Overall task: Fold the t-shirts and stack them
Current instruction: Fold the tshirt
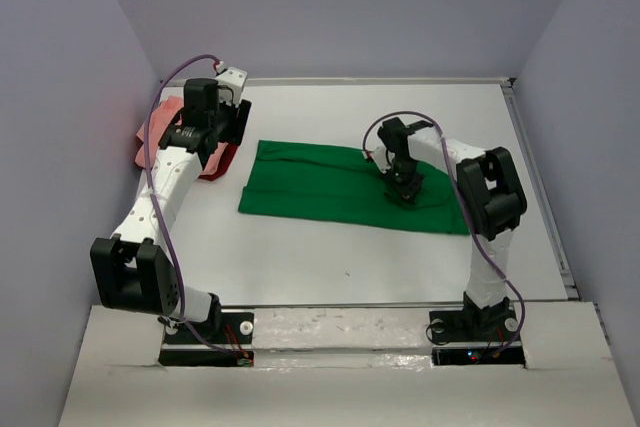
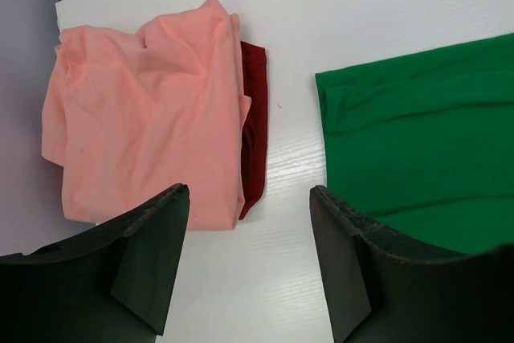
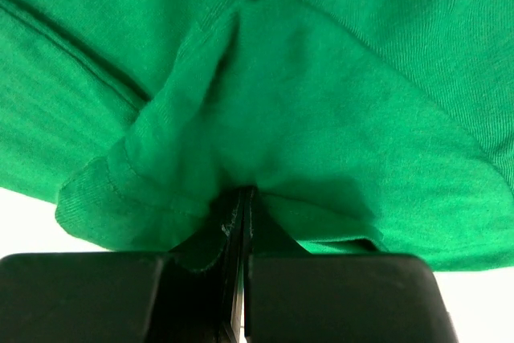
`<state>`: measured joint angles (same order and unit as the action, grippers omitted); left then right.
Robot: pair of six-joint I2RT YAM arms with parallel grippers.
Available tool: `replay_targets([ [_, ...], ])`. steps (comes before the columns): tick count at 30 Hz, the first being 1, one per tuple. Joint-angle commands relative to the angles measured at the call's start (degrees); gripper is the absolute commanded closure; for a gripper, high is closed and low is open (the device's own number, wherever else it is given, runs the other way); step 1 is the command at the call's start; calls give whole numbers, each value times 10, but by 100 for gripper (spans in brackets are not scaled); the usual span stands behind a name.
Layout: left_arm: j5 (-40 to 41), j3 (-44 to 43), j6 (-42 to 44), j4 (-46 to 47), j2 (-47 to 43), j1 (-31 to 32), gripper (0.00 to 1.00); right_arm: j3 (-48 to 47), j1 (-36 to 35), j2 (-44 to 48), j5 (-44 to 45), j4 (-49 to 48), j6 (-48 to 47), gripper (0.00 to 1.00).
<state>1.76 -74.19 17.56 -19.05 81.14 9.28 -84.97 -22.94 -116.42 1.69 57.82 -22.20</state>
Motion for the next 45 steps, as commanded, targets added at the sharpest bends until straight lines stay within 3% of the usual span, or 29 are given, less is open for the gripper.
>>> replay_targets([
  [1, -11, 0, 4, 12, -20, 4, 27, 20, 2, 41, 14, 1, 10, 100],
  [18, -33, 11, 4, 14, -43, 5, 27, 89, 2, 102, -12, 11, 29, 100],
  [24, -26, 19, 6, 15, -51, 6, 26, 121, 2, 82, -62, -1, 35, 100],
  [28, -26, 16, 5, 12, -48, 6, 26, 112, 2, 87, -136, 16, 29, 100],
  [34, -25, 12, 4, 9, -44, 6, 26, 78, 2, 116, -173, 47, 8, 100],
  [37, -24, 11, 3, 9, -45, 6, 26, 46, 2, 131, -152, 57, 8, 100],
  [41, -24, 13, 4, 9, -48, 5, 26, 25, 2, 146, -38, 42, 21, 100],
  [45, -24, 14, 5, 9, -47, 6, 26, 34, 2, 139, 22, 31, 26, 100],
])
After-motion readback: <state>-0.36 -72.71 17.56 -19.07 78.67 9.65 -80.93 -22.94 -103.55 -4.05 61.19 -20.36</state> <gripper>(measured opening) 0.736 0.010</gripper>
